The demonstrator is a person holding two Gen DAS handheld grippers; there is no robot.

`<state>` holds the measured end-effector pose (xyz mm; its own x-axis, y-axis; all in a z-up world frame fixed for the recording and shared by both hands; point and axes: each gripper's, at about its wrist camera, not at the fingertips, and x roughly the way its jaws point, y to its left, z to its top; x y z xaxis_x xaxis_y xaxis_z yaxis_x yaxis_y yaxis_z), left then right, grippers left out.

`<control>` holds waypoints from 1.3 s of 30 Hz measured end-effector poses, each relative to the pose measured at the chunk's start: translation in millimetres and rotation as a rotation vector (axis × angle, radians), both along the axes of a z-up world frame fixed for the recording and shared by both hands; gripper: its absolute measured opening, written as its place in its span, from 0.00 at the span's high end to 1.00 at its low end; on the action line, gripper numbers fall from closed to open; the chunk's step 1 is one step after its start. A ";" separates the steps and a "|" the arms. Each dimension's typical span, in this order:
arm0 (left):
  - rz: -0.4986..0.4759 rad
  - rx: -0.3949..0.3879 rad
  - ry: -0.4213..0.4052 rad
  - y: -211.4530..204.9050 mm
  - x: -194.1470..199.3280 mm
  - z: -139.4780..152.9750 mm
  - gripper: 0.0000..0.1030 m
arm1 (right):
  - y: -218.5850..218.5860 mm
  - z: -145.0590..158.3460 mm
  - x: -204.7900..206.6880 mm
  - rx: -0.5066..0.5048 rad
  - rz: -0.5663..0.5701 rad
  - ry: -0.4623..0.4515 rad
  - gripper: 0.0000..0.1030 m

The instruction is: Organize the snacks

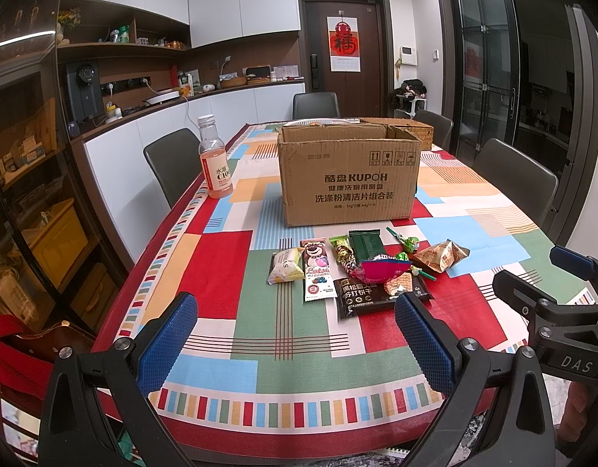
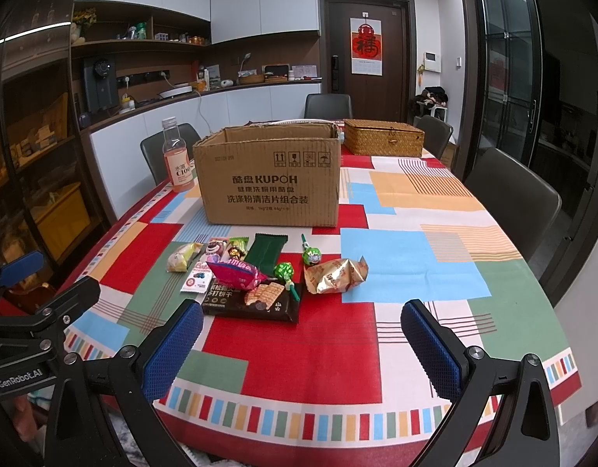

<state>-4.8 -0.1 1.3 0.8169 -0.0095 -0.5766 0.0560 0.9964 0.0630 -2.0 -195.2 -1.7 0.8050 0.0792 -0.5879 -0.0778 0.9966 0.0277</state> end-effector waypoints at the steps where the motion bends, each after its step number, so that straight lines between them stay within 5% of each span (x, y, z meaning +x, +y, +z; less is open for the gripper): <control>1: 0.000 0.000 0.000 -0.1 0.0 -0.1 0.00 | 0.1 -0.2 0.2 0.000 0.000 0.000 0.00; 23: -0.059 -0.024 0.052 2.4 22.0 -12.1 0.06 | 9.8 -14.2 23.6 -0.018 0.032 0.072 0.03; 39: -0.238 -0.014 0.133 -20.6 74.7 -33.4 0.22 | 13.7 -38.3 90.5 0.011 0.068 0.220 0.26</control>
<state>70.0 -20.7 -32.1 0.7076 -0.2006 -0.6775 0.2956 0.9549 0.0261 88.5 -181.5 -40.0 0.6500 0.1358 -0.7477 -0.1353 0.9889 0.0620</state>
